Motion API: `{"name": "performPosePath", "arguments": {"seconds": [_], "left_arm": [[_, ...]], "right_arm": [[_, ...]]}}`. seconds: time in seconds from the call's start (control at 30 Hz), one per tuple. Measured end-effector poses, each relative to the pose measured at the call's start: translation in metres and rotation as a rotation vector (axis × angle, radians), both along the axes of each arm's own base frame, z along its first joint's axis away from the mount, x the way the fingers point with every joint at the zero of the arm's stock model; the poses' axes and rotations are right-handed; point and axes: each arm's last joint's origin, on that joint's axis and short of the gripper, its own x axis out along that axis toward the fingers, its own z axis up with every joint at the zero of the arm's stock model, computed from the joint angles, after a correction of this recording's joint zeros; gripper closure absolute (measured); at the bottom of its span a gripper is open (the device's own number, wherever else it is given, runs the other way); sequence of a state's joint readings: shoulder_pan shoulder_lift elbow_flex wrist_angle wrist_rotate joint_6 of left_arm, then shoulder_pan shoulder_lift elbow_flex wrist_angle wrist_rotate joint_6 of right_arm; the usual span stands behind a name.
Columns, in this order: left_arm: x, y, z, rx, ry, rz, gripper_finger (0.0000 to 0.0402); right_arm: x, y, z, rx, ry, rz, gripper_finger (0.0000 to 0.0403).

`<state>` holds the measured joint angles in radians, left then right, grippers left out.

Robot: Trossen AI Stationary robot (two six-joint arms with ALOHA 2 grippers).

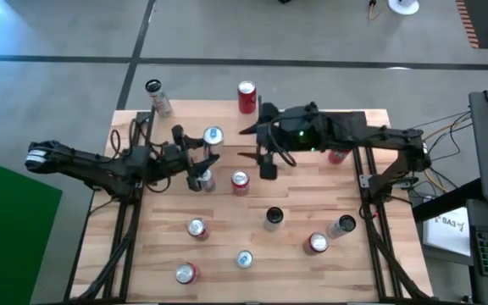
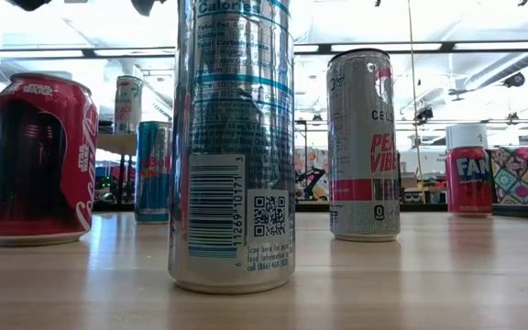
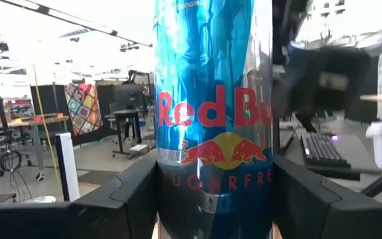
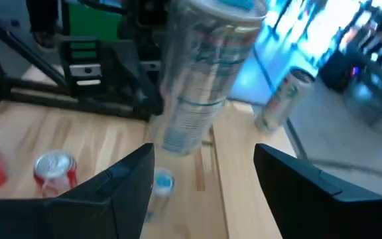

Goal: Place canned beverage on shelf
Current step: Put the blue soda can on the shelf

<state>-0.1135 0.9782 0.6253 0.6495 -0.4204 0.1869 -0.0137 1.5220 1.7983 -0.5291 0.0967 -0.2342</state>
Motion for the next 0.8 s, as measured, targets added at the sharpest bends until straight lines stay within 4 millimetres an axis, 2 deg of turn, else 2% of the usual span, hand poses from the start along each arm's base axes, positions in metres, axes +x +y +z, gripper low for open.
{"name": "performPosePath", "arguments": {"seconds": [0.3, 0.5, 0.63, 0.8], "left_arm": [[-0.009, 0.001, -0.015, 0.006, -0.037, 0.028, 0.0188], [-0.004, 0.001, -0.022, 0.032, -0.019, 0.04, 0.0188], [0.0, 0.001, -0.026, 0.047, 0.002, 0.059, 0.0188], [0.003, 0.001, -0.027, 0.052, 0.0, 0.06, 0.0188]], "right_arm": [[0.009, 0.0, -0.044, -0.02, -0.33, 0.02, 0.0158], [0.016, 0.001, -0.06, 0.068, -0.463, 0.02, 0.0156], [0.025, 0.0, -0.072, 0.139, -0.428, 0.008, 0.0131], [0.031, 0.0, -0.068, 0.178, -0.455, 0.003, 0.0081]]}}
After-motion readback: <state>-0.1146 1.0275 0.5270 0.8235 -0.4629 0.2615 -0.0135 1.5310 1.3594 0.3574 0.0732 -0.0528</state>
